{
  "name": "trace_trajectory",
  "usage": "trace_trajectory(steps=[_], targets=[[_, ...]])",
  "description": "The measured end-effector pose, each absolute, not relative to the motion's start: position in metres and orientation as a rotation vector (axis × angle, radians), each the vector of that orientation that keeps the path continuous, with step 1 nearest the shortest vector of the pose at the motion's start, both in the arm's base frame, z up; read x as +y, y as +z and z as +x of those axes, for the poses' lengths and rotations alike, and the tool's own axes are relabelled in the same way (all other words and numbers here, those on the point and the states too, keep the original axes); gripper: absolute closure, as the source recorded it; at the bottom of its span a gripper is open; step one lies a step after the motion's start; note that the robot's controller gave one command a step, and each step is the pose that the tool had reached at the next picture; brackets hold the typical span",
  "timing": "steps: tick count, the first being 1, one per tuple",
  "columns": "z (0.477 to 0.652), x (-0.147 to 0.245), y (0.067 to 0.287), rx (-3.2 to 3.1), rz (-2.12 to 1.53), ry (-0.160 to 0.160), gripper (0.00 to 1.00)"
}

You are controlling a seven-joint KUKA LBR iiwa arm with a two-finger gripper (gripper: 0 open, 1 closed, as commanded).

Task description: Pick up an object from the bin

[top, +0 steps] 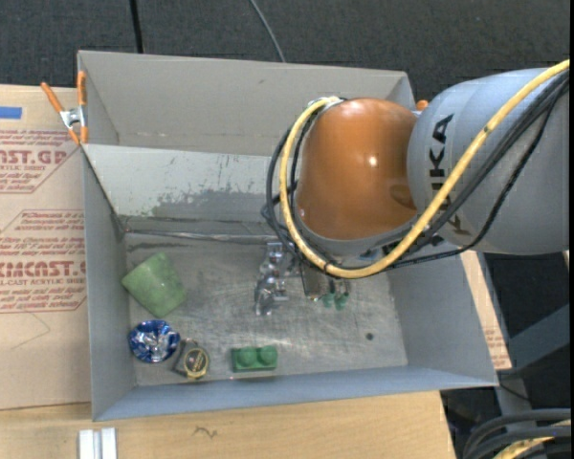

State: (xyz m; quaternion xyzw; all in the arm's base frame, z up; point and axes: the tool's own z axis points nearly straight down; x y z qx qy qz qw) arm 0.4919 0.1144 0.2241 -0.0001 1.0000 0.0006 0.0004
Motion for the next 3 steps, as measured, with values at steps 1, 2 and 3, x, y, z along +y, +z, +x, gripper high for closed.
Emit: trace_trajectory(steps=[1, 2, 3], targets=[[0.492, 0.114, 0.224, 3.141, 0.0, 0.002, 0.0], [0.495, 0.091, 0.072, 3.123, -0.289, 0.002, 0.0], [0.495, 0.092, 0.075, 3.124, -0.29, 0.005, 1.0]])
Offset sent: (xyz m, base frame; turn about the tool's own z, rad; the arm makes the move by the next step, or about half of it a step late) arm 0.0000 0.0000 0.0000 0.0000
